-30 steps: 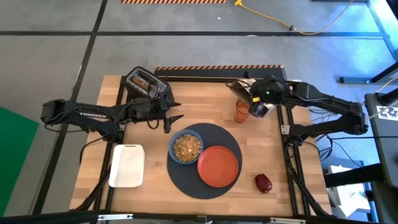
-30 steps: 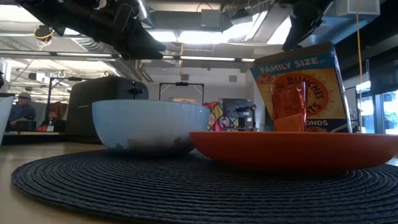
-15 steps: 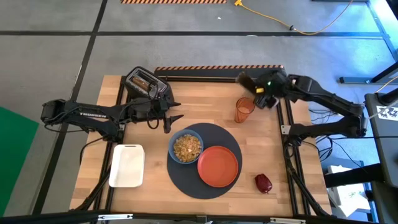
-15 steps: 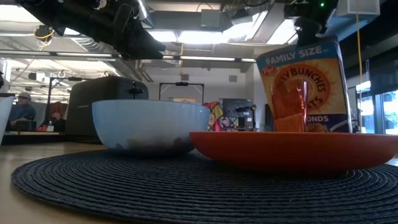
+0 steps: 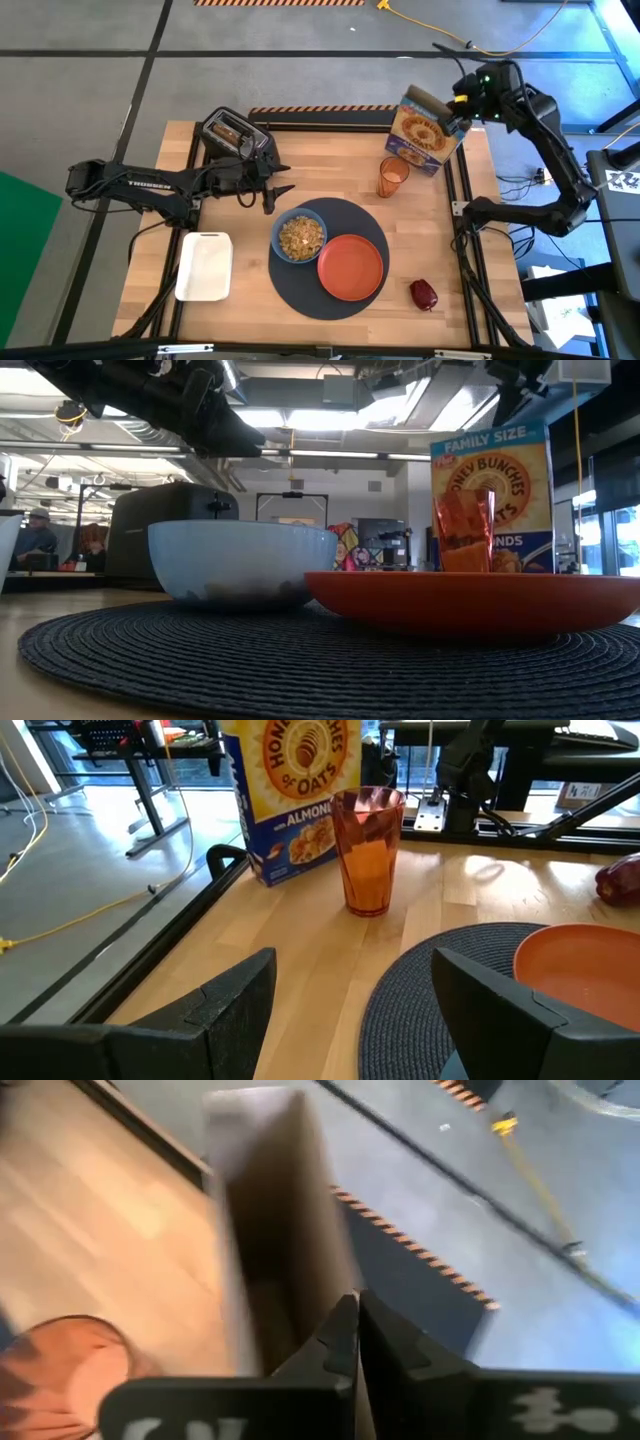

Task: Arrange a breakfast setting
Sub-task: Adjust the cereal box

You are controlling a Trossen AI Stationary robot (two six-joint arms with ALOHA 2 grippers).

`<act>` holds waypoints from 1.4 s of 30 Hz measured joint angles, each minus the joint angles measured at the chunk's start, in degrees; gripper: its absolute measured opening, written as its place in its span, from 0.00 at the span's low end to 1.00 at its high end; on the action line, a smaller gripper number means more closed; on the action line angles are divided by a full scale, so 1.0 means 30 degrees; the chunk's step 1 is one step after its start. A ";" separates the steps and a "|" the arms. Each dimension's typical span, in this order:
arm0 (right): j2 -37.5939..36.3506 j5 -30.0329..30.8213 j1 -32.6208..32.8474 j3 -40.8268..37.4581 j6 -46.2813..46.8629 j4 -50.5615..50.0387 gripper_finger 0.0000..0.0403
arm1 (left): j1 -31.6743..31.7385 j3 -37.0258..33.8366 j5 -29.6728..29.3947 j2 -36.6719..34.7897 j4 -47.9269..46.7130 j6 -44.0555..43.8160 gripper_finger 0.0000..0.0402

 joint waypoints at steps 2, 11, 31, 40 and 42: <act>0.0027 -0.0964 -0.0577 -0.0042 -0.0062 -0.0011 0.02 | -0.0007 0.0000 0.0000 0.0000 -0.0019 0.0005 0.65; 0.1132 -0.1227 -0.0823 -0.0058 0.0042 -0.0562 0.00 | -0.0007 0.0000 -0.0006 0.0000 -0.0063 -0.0002 0.65; 0.2113 -0.0240 -0.0816 -0.0073 0.0378 -0.0412 0.00 | -0.0003 0.0000 -0.0007 0.0000 -0.0449 -0.0017 0.65; 0.2079 -0.2090 -0.0816 -0.0073 0.0412 -0.0414 0.00 | -0.0004 0.0000 -0.0007 0.0000 -0.0442 -0.0024 0.65; 0.2032 -0.2115 -0.0799 -0.0073 0.0414 -0.0426 0.00 | 0.0000 0.0000 -0.0007 0.0000 -0.0442 -0.0017 0.65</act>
